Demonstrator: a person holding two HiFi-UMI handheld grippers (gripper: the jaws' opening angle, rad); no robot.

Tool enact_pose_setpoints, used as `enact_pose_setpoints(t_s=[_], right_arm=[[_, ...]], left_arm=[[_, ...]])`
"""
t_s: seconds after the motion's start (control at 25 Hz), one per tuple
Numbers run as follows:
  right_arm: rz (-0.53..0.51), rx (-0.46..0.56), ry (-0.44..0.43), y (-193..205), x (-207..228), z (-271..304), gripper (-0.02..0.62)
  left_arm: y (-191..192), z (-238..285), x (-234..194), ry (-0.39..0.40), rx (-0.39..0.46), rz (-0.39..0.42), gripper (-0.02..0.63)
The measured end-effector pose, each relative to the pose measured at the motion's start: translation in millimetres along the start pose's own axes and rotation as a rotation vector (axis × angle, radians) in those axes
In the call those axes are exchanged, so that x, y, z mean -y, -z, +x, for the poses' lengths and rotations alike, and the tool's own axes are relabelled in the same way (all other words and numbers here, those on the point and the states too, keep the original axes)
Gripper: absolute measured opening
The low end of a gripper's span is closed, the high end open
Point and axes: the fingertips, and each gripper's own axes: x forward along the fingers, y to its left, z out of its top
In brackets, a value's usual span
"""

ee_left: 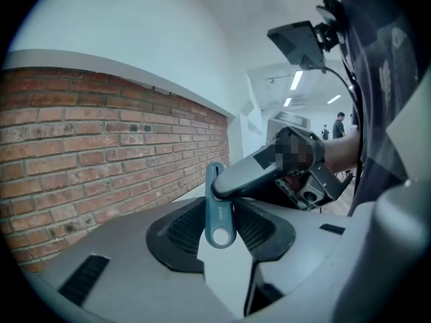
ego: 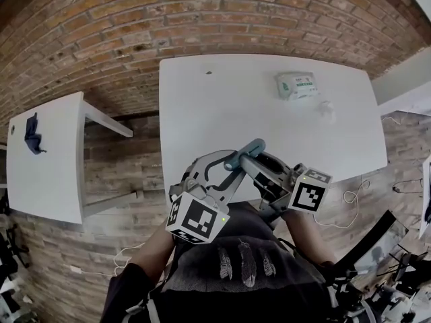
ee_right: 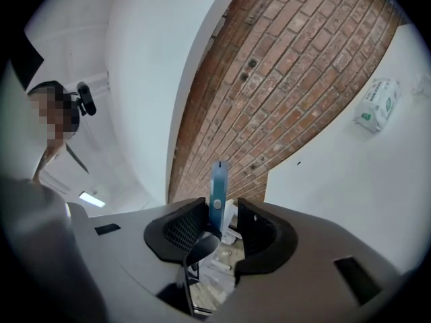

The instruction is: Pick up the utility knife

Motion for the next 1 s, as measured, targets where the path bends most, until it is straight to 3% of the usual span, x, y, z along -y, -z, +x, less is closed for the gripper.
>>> enact_pose_setpoints(t_s=[0.08,0.12,0.48,0.76,1.0], right_arm=[[0.006,0.006,-0.011,-1.4,-0.6,-0.1,0.143],[0.008,0.008,-0.017,-1.5,-0.9,-0.5,0.086],[0.006,-0.03,-0.064,-0.3,-1.4,0.4,0.08],[-0.053,-0.159,-0.198,5.7,-30.8,50.7,0.08],[-0.037,-0.259,-0.316,18.0,-51.8,88.8,0.08]], left_arm=[[-0.3,0.0,0.5,-0.001,-0.006,0.011,0.13],[0.1,0.3,1.0,-0.002,-0.009,0.018,0.13],[5.0,0.0,2.3,-0.038,-0.043,0.032,0.13],[13.0,-42.3,-34.7,-0.232,-0.063,-0.005,0.129],[22.6,-76.5,-58.7,-0.383,-0.101,-0.036,0.129]])
